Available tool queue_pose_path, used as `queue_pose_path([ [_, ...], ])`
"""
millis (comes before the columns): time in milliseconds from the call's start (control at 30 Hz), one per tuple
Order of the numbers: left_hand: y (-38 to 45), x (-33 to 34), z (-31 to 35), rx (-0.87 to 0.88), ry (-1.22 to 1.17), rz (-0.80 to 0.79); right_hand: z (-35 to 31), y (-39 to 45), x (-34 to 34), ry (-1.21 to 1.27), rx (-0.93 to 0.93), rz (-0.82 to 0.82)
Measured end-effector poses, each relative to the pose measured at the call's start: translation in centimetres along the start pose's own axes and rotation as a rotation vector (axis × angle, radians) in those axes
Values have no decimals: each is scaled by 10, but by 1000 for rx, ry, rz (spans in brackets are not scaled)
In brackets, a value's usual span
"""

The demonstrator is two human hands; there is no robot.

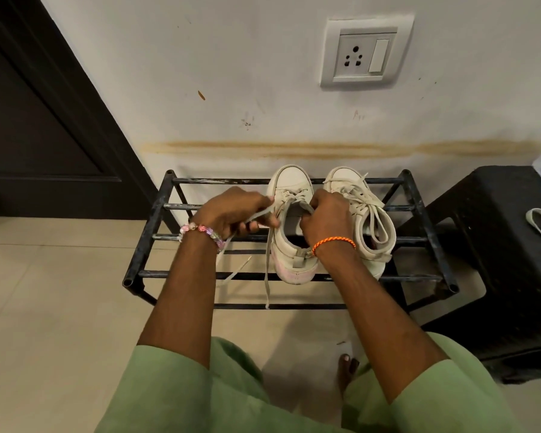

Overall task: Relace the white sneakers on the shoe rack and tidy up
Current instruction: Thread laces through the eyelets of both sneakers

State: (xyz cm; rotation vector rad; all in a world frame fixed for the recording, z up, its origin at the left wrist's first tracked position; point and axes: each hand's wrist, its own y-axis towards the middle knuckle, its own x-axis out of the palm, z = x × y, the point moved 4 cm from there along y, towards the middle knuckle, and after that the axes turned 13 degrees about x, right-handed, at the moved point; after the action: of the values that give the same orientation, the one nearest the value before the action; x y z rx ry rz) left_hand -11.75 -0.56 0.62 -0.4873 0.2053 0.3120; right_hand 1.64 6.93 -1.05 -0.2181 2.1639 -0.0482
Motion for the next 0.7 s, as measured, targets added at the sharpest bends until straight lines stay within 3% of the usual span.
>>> queue_pose_path([
  [133,4,8,-13,-57,235,13,0,1,2,15,2,6],
  [300,15,9,-8,245,469,148,2,3,2,11,-13,8],
  [367,19,8,-8,268,502,170,3,5,2,11,-18,-5],
  [467,25,-1,-7,235,380,239,4,9,2,61,-16,-76],
  [567,22,-9,2,251,58,314,-3,7,-6,143,-31,-135],
  [700,3,-9,32,370,-276,190,-24,-2,-18,388,-99,-215],
])
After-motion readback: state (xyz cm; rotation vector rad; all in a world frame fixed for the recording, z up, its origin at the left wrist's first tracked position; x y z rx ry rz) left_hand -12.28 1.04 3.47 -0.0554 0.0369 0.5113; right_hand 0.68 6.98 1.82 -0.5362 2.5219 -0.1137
